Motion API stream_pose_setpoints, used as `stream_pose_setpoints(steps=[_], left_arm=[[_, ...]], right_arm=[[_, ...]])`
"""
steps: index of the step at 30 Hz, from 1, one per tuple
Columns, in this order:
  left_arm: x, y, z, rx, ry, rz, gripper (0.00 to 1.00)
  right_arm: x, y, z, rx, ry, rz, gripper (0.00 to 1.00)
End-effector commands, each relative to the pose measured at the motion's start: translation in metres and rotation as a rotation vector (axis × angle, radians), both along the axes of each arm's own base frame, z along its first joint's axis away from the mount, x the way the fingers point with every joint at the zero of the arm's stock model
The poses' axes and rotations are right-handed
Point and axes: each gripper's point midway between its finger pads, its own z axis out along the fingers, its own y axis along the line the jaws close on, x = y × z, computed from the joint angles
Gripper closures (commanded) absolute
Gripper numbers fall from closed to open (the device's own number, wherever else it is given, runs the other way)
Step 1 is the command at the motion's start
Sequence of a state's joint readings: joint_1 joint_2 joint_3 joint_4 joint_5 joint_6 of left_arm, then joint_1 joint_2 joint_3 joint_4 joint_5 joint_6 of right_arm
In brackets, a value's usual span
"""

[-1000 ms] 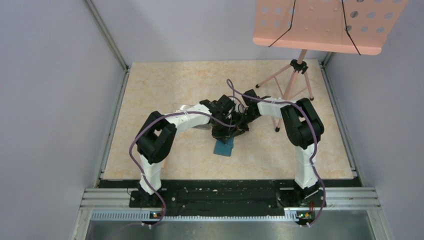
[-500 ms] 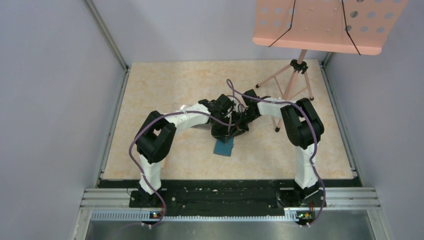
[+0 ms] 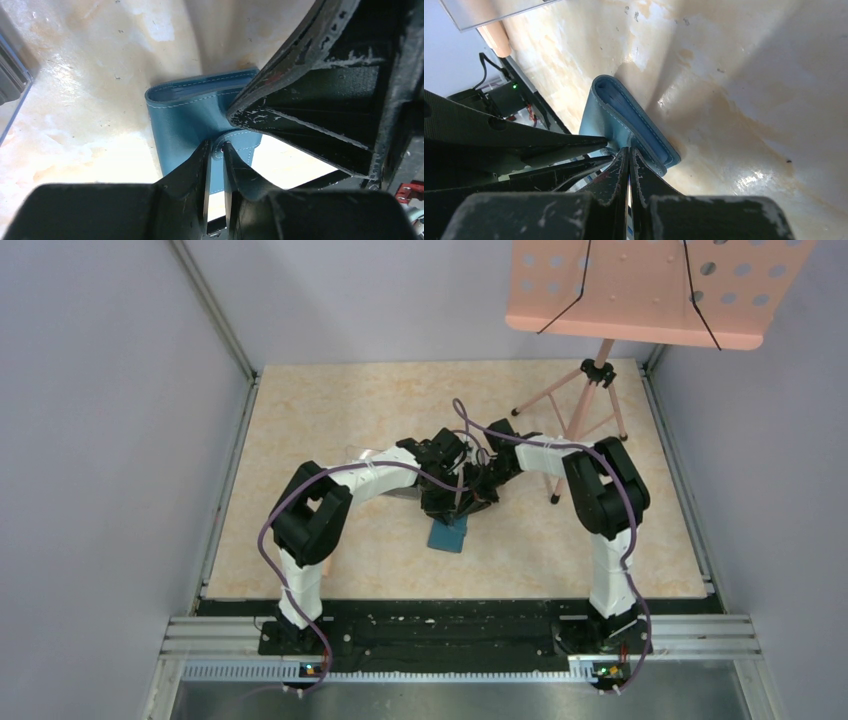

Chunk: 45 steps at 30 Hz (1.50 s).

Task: Put the credit cards into the card holder
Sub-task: Close the card holder at the center of the board.

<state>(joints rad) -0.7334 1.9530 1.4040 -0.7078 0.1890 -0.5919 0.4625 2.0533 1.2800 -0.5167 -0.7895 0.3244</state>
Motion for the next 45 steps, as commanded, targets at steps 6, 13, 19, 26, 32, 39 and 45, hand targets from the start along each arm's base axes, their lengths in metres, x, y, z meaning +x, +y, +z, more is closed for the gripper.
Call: stream_pose_setpoints(steps=[6, 13, 19, 26, 32, 39, 45], left_arm=[[0.006, 0.006, 0.010, 0.001, -0.047, 0.007, 0.80], [0.004, 0.003, 0.011, -0.024, -0.042, -0.001, 0.97], [0.003, 0.001, 0.009, -0.026, -0.031, -0.007, 0.99], [0.002, 0.001, 0.007, -0.027, -0.024, -0.009, 0.99], [0.002, 0.000, 0.008, -0.032, -0.023, -0.009, 0.98], [0.005, -0.005, 0.017, -0.069, -0.039, -0.001, 0.79], [0.002, -0.017, 0.045, -0.244, -0.030, 0.007, 0.66]], right_arm=[[-0.017, -0.021, -0.002, -0.111, -0.035, 0.040, 1.00], [-0.021, -0.020, 0.006, -0.097, -0.039, 0.050, 1.00], [-0.022, -0.015, 0.019, -0.054, -0.045, 0.061, 1.00], [-0.029, -0.010, 0.025, -0.034, -0.035, 0.093, 1.00], [-0.030, -0.010, 0.033, -0.036, -0.046, 0.105, 1.00], [-0.030, -0.016, 0.038, -0.073, -0.068, 0.106, 1.00], [-0.020, -0.015, 0.026, -0.104, -0.069, 0.081, 1.00]])
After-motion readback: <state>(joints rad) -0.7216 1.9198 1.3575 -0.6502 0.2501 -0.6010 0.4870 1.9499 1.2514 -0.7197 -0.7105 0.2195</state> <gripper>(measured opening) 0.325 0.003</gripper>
